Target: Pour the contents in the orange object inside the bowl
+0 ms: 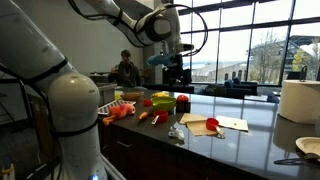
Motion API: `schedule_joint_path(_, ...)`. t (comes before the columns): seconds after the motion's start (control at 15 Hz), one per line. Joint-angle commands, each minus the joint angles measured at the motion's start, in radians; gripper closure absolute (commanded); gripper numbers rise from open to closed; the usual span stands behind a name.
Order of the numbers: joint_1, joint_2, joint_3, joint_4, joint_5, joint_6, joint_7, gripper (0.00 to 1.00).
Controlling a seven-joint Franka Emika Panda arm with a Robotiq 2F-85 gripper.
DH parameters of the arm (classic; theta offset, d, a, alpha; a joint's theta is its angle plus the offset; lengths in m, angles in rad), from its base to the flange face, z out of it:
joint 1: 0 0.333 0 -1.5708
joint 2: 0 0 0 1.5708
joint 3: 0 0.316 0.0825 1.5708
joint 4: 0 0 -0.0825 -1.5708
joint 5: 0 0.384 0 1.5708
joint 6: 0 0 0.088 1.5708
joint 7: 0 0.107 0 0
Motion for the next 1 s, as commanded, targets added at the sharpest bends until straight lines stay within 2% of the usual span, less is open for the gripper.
schedule_joint_path(0.0,-0.005,0.0,0.004,0.002,0.004,-0.003,-0.003,0.0)
schedule_joint_path(0.27,-0.006,0.013,0.004,0.011,-0.002,-0.018,-0.008,0.0)
schedule_joint_path(0.47,0.094,0.025,-0.08,-0.014,0.136,-0.005,-0.173,0.0)
schedule_joint_path(0.93,0.258,0.073,-0.247,-0.098,0.473,-0.017,-0.595,0.0)
